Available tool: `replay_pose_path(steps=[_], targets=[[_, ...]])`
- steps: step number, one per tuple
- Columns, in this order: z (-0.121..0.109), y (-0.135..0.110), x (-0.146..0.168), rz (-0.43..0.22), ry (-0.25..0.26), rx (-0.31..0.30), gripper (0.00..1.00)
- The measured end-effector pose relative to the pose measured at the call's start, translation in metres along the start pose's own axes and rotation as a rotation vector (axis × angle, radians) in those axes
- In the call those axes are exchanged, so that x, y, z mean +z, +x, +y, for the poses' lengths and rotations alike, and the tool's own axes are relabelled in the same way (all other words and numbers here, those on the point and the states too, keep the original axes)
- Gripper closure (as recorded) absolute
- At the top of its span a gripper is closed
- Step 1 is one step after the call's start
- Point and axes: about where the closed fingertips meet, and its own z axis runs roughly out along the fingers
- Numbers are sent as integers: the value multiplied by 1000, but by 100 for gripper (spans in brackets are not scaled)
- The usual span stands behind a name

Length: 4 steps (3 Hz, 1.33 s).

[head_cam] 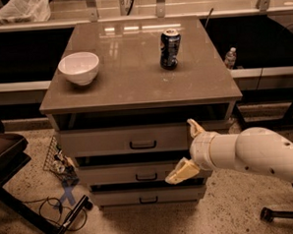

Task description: Open bottom drawer

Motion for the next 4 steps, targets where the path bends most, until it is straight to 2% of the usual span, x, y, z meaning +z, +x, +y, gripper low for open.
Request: replay_pose_path(steps=[1, 2, 3, 4], targets=[[18, 32, 22, -19, 10, -1, 0], [63, 94, 69, -76, 68, -50, 0], [88, 130, 109, -116, 88, -69, 0], [115, 174, 159, -157, 71, -44, 0]])
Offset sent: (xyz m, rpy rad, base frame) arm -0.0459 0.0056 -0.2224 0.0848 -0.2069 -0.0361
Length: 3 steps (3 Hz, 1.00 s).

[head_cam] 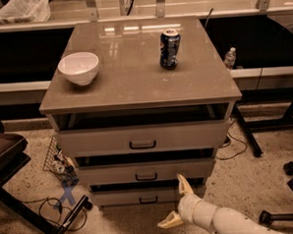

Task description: Open bottom drawer

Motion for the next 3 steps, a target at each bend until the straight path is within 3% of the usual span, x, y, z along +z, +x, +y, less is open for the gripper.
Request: replay_pose_path(steps=[1, 2, 3], targets=[[12, 28, 25, 19, -30, 28, 0], [12, 28, 25, 19, -30, 28, 0], [12, 51, 44, 64, -53, 23, 0]])
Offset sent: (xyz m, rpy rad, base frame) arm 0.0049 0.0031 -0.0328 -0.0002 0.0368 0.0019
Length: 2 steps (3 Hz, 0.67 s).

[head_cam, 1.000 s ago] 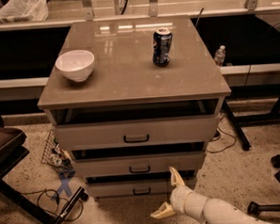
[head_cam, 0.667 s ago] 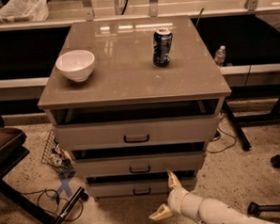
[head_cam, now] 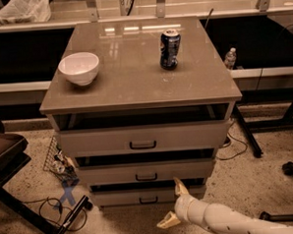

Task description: Open bottom drawer

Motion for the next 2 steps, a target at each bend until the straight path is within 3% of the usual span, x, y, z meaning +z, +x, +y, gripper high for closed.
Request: replay_pose_path(steps=[2], targets=[[-2, 60, 30, 64, -43, 28, 0]])
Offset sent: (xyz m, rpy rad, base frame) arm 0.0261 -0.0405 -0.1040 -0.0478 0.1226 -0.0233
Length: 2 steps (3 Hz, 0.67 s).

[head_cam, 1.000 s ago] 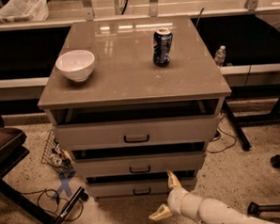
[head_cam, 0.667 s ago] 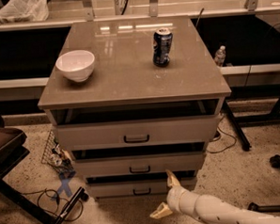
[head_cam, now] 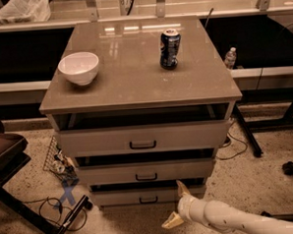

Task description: Open bottom drawer

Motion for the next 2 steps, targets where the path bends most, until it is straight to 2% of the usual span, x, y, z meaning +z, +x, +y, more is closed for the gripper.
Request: replay_pose_path(steps=[2], targets=[[1, 50, 31, 27, -38, 27, 0]])
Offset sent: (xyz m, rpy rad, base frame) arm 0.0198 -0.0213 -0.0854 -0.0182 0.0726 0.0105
